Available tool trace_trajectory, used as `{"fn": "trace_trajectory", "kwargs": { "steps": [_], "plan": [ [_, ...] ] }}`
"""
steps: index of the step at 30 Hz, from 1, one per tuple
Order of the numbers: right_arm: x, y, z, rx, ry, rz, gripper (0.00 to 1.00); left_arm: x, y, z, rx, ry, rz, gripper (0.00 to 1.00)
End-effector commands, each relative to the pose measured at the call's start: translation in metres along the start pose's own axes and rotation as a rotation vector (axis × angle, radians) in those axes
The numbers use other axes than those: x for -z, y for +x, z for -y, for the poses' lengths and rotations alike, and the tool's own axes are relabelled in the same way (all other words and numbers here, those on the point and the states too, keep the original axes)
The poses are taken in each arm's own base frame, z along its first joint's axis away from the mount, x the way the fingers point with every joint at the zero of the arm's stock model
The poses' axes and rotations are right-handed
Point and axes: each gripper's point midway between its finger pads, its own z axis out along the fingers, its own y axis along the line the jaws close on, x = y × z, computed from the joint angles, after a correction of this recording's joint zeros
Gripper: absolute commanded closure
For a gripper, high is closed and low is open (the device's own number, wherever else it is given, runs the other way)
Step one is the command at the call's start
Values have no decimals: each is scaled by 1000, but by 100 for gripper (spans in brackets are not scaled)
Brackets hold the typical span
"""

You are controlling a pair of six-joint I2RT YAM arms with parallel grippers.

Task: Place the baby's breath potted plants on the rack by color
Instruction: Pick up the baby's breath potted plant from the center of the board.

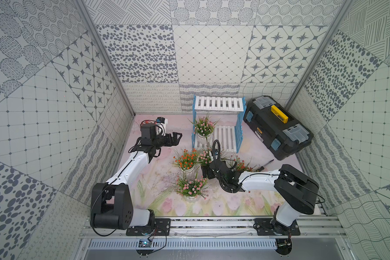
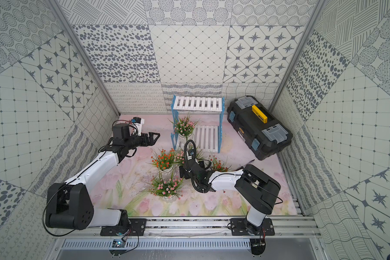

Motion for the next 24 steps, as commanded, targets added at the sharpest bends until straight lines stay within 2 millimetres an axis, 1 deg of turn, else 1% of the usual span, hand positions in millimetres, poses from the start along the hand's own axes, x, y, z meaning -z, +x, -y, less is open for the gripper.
{"fn": "trace_trajectory", "kwargs": {
  "steps": [1, 5, 8, 14, 18, 22, 24],
  "plan": [
    [-7, -5, -4, 6, -12, 54, 2, 16, 16, 46, -30, 174, -84, 2],
    [-9, -9, 0, 8, -4, 89, 2, 29, 13, 58, -29, 203, -71, 2],
    [-12, -12, 3, 2, 6, 101, 2, 36, 15, 65, -21, 217, -76, 2],
    [-21, -18, 2, 17, 12, 130, 2, 35, 20, 68, -16, 216, -92, 2],
    [-28, -18, 5, 14, 25, 137, 2, 34, 18, 69, -8, 218, -85, 2],
    [-30, -22, 6, 20, 40, 158, 2, 32, 20, 72, -3, 232, -99, 2],
    [-30, -27, 7, 23, 49, 173, 7, 31, 23, 74, -2, 245, -109, 2]
  ]
}}
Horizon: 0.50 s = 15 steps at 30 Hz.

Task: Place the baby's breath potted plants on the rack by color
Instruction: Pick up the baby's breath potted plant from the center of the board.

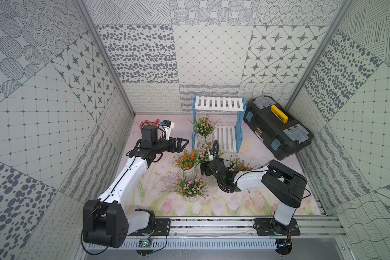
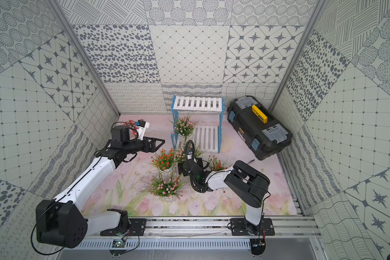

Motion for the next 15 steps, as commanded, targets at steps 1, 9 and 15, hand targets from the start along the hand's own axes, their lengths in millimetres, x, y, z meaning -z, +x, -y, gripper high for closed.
{"fn": "trace_trajectory", "kwargs": {
  "steps": [1, 9, 15],
  "plan": [
    [-7, -11, 4, -2, 27, 45, 9, -2, 5, 12, 6, 63, -28, 2],
    [0, -27, 8, -2, 45, 83, 14, 2, 3, 16, -13, 61, -34, 2],
    [12, -47, 6, 1, 36, 118, 15, 1, 2, 16, -9, 59, -31, 2]
  ]
}}
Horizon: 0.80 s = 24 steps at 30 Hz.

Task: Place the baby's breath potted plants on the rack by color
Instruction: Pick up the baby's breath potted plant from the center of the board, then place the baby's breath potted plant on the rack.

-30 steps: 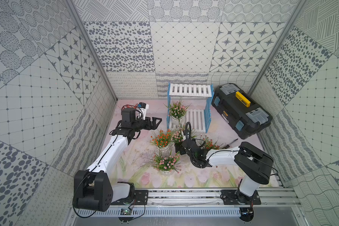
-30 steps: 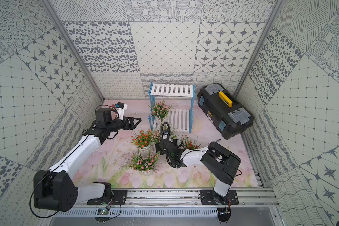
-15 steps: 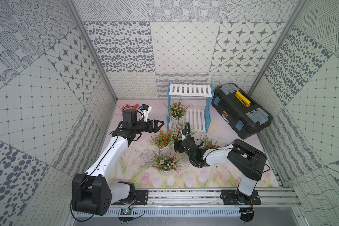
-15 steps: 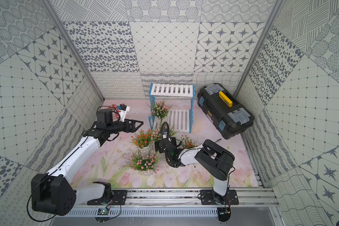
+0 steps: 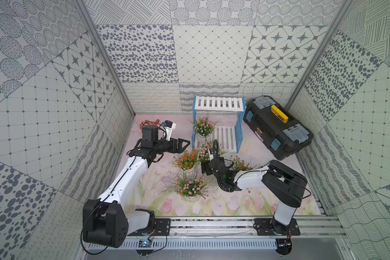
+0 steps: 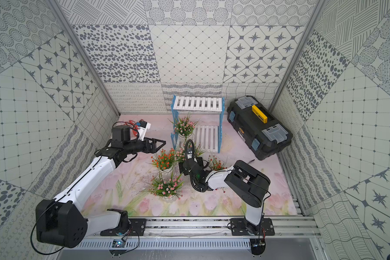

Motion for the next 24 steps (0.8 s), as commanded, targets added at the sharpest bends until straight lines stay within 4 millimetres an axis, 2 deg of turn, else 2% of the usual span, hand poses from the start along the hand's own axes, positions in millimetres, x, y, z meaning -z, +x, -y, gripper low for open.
{"fn": "trace_trajectory", "kwargs": {
  "steps": [1, 13, 20, 24],
  "plan": [
    [13, -45, 0, -33, 3, 117, 15, 1, -3, 7, -18, 26, -2, 2],
    [34, -91, 7, -74, -5, 175, 15, -2, -3, 5, -12, 29, -7, 2],
    [44, -124, 28, -121, 35, 188, 15, -2, -5, 8, -16, 43, -4, 2],
    [42, -141, 42, -147, 60, 185, 15, -3, -6, 9, -17, 47, -1, 2]
  ]
}}
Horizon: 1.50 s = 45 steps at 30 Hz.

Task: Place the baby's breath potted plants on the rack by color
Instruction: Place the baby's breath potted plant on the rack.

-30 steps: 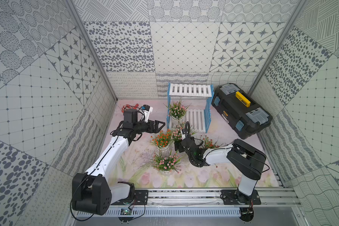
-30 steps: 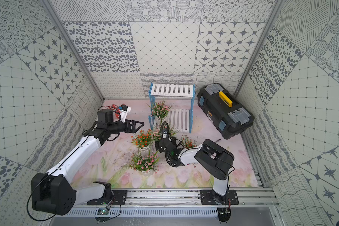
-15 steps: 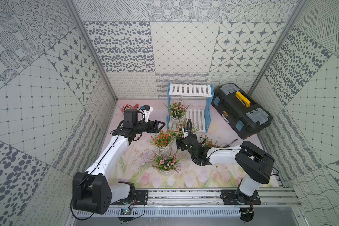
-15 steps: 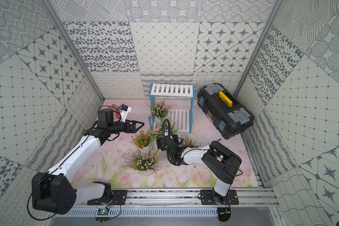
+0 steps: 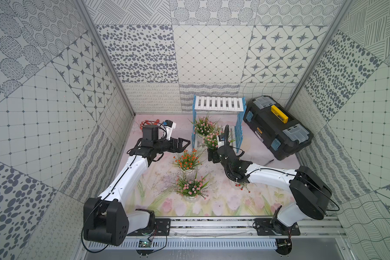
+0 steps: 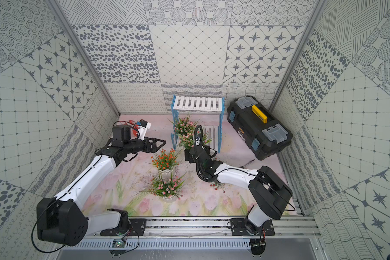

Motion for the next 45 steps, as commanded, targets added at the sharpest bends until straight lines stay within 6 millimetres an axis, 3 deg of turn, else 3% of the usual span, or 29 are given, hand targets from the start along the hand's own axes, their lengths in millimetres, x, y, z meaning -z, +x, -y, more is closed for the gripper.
{"fn": "trace_trajectory", "kwargs": {
  "steps": [1, 12, 23, 34, 45],
  "plan": [
    [6, -54, 2, -93, -9, 110, 14, 0, -5, 9, -22, 42, 6, 2],
    [-27, -77, 34, -147, 67, 109, 14, 2, -8, 13, -27, 48, 16, 2],
    [-79, -87, 62, -196, 169, 120, 14, 4, -11, 15, -30, 54, 32, 2],
    [-114, -78, 80, -231, 253, 110, 13, 6, -12, 17, -40, 56, 43, 2],
    [-128, -60, 104, -226, 333, 94, 13, 5, -14, 17, -40, 59, 57, 2]
  ]
}}
